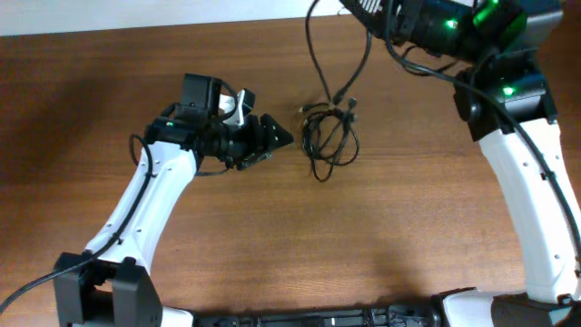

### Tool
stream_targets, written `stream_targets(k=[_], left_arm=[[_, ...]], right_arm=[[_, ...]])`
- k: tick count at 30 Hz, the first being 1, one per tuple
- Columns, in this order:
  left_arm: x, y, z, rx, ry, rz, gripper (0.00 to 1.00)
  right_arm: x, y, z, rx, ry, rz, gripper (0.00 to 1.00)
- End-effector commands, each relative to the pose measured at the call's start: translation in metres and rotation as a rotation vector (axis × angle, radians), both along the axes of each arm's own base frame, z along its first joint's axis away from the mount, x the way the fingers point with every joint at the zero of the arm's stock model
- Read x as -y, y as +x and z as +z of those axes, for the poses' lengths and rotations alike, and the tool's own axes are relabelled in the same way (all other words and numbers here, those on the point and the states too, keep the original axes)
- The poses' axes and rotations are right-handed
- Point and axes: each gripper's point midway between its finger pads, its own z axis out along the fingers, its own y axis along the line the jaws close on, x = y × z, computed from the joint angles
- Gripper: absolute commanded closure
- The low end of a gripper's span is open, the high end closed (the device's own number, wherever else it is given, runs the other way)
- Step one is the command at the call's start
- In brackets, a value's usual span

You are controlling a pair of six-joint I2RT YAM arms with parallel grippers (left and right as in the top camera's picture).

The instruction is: Untangle cables

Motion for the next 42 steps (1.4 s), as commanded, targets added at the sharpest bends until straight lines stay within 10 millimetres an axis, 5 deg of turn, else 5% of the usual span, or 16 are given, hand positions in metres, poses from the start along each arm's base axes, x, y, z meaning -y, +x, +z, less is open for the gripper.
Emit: stream_targets(k=[1, 5, 7, 12, 14, 19, 25, 31, 32, 35, 36, 38, 40, 41, 42], left_arm=[[-0.002, 0.008, -0.012, -0.006, 0.105, 0.088, 0.25], [0.01, 0.011, -0.01, 0.051, 0.126, 0.07, 0.2], [0.012, 0.011, -0.01, 0.058, 0.123, 0.065, 0.21], [0.007, 0.017, -0.029, 0.06, 0.216, 0.091, 0.47], [0.007, 0.018, -0.043, 0.031, 0.239, 0.086, 0.31], [-0.019, 0.033, -0.059, 0.067, 0.394, 0.172, 0.23], [-0.02, 0.049, -0.053, 0.138, 0.398, 0.205, 0.14], [-0.052, 0.075, -0.048, 0.256, 0.559, 0.329, 0.03], [-0.057, 0.077, -0.049, 0.263, 0.584, 0.345, 0.05], [-0.067, 0.08, -0.048, 0.28, 0.636, 0.378, 0.43], [-0.069, 0.081, -0.048, 0.283, 0.645, 0.384, 0.48], [-0.069, 0.082, -0.051, 0.283, 0.648, 0.385, 0.47], [-0.069, 0.086, -0.059, 0.279, 0.654, 0.387, 0.2], [-0.07, 0.089, -0.061, 0.279, 0.654, 0.39, 0.18], [-0.071, 0.091, -0.063, 0.28, 0.653, 0.395, 0.33]], right_arm=[[-0.025, -0.03, 0.033, 0.056, 0.076, 0.108, 0.96], [-0.035, -0.064, 0.08, 0.146, 0.221, 0.205, 0.96], [-0.035, -0.066, 0.083, 0.134, 0.236, 0.214, 0.96], [-0.035, -0.066, 0.083, 0.09, 0.249, 0.225, 0.96], [-0.035, -0.066, 0.083, 0.089, 0.25, 0.226, 0.96], [-0.036, -0.068, 0.082, 0.088, 0.242, 0.237, 0.96], [-0.036, -0.069, 0.081, 0.089, 0.235, 0.246, 0.96], [-0.038, -0.075, 0.077, 0.088, 0.212, 0.28, 0.96], [-0.039, -0.075, 0.077, 0.088, 0.21, 0.282, 0.96], [-0.039, -0.077, 0.076, 0.088, 0.203, 0.292, 0.96], [-0.039, -0.077, 0.075, 0.088, 0.2, 0.296, 0.96], [-0.04, -0.078, 0.075, 0.088, 0.197, 0.3, 0.96], [-0.04, -0.078, 0.075, 0.088, 0.197, 0.301, 0.96], [-0.04, -0.078, 0.075, 0.088, 0.196, 0.302, 0.96], [-0.04, -0.079, 0.074, 0.089, 0.193, 0.306, 0.96]])
